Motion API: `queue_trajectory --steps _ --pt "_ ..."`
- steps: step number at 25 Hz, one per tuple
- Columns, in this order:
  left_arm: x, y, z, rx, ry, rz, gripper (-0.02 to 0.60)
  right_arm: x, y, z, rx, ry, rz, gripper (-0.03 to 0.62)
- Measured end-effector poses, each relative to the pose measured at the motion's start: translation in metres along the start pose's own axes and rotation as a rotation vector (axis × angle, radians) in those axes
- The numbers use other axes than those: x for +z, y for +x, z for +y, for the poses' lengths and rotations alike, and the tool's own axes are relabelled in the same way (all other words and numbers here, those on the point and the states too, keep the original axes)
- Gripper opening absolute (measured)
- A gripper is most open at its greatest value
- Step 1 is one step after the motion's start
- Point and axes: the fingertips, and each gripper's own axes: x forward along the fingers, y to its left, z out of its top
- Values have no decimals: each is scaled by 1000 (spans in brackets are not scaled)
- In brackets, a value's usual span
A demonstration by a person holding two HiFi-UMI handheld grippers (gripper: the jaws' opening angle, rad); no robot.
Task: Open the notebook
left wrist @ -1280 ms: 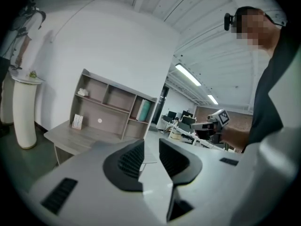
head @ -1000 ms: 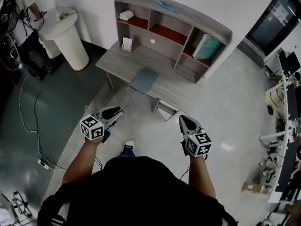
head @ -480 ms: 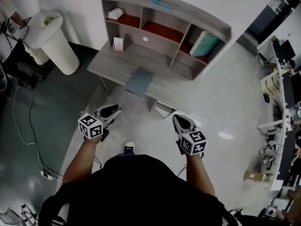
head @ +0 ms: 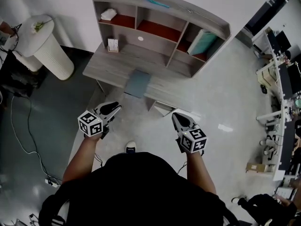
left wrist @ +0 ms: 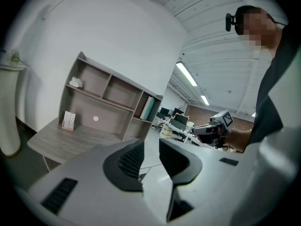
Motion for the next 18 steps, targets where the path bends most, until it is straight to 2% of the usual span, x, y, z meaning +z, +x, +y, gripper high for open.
queue_trajectory --steps 11,18 --pt "15 2 21 -64 14 5 104 9 5 9 -75 17 -1 0" --pt "15 -4 30 -85 11 12 104 11 15 20 -87 20 1 0"
